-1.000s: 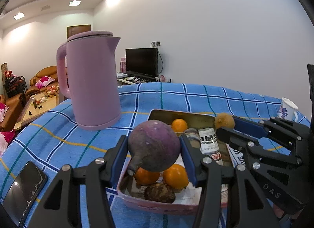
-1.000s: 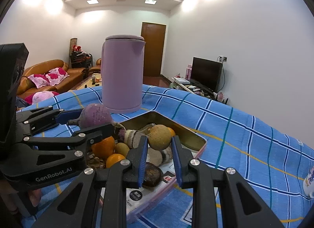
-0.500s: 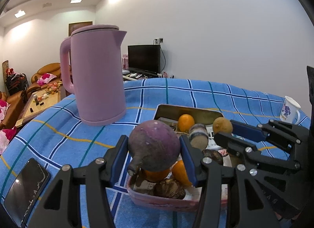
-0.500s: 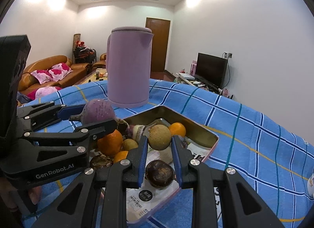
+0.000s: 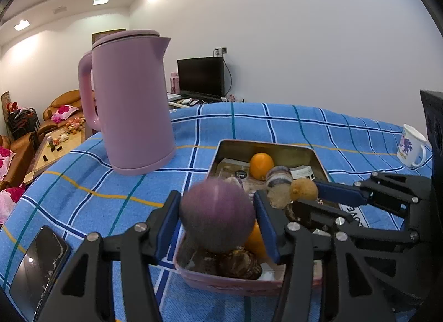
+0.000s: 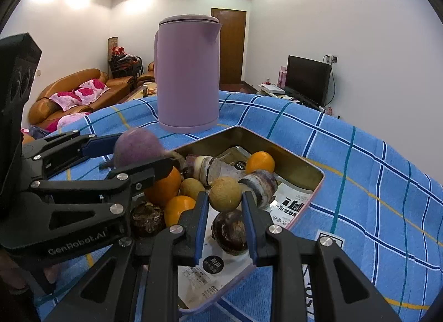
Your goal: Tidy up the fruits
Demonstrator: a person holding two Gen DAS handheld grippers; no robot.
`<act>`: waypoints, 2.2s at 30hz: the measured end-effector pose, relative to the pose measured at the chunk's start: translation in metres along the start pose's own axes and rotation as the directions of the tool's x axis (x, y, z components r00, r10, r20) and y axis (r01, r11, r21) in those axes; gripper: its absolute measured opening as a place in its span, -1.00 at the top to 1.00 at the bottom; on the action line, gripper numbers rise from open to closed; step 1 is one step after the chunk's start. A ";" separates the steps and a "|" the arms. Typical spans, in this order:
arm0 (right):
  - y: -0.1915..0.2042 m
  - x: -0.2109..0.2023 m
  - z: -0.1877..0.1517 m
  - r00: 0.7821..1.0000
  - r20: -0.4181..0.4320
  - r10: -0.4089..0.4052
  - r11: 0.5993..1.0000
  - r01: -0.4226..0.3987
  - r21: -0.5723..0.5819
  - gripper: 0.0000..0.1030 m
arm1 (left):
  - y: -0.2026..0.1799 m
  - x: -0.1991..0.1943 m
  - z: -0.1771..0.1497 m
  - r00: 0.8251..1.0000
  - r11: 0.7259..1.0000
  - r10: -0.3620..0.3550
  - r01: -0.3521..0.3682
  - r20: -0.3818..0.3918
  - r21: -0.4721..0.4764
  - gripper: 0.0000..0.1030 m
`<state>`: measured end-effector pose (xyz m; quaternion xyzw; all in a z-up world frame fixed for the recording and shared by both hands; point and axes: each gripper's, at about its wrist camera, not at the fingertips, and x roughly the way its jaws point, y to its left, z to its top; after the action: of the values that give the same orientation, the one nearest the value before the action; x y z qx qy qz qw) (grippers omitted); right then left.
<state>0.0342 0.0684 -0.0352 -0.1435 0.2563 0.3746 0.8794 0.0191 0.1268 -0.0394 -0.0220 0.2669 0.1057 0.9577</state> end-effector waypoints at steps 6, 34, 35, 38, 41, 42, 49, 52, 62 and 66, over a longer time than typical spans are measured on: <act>-0.006 -0.003 -0.001 1.000 0.004 -0.006 1.000 0.006 0.029 0.27 | 0.002 -0.001 0.000 1.000 1.000 -0.002 0.002 0.009 -0.014 -0.20; -0.036 -0.042 -0.013 0.977 0.145 -0.159 0.972 0.130 0.196 -0.47 | 0.002 -0.022 -0.002 0.992 0.999 0.027 -0.023 0.121 -0.041 -0.87; -0.036 -0.042 -0.013 0.976 0.146 -0.161 0.972 0.131 0.195 -0.48 | 0.002 -0.022 -0.001 0.992 0.999 0.028 -0.023 0.122 -0.040 -0.87; -0.036 -0.042 -0.013 0.976 0.147 -0.163 0.972 0.133 0.195 -0.50 | 0.002 -0.022 -0.001 0.992 0.999 0.028 -0.023 0.123 -0.041 -0.90; -0.037 -0.042 -0.013 0.976 0.143 -0.164 0.971 0.134 0.200 -0.51 | 0.002 -0.022 -0.001 0.992 0.999 0.028 -0.022 0.125 -0.043 -0.91; -0.037 -0.042 -0.013 0.976 0.143 -0.165 0.970 0.134 0.200 -0.51 | 0.002 -0.022 -0.001 0.992 0.999 0.028 -0.023 0.124 -0.043 -0.91; -0.037 -0.042 -0.013 0.976 0.142 -0.166 0.970 0.136 0.201 -0.52 | 0.002 -0.024 -0.002 0.991 0.999 0.028 -0.023 0.131 -0.036 -0.97; -0.038 -0.042 -0.013 0.975 0.143 -0.169 0.969 0.139 0.202 -0.53 | 0.001 -0.025 -0.002 0.990 0.999 0.034 -0.030 0.135 -0.031 -1.00; -0.038 -0.042 -0.013 0.975 0.144 -0.172 0.969 0.141 0.204 -0.54 | 0.001 -0.026 -0.001 0.990 0.999 0.039 -0.034 0.132 -0.039 -1.00; -0.039 -0.043 -0.014 0.974 0.145 -0.175 0.968 0.143 0.208 -0.54 | 0.001 -0.025 -0.001 0.990 0.999 0.040 -0.035 0.134 -0.039 -1.00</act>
<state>0.0330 0.0110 -0.0203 -0.0454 0.2069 0.2858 0.9346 -0.0030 0.1230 -0.0273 -0.0275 0.2001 0.1296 0.9708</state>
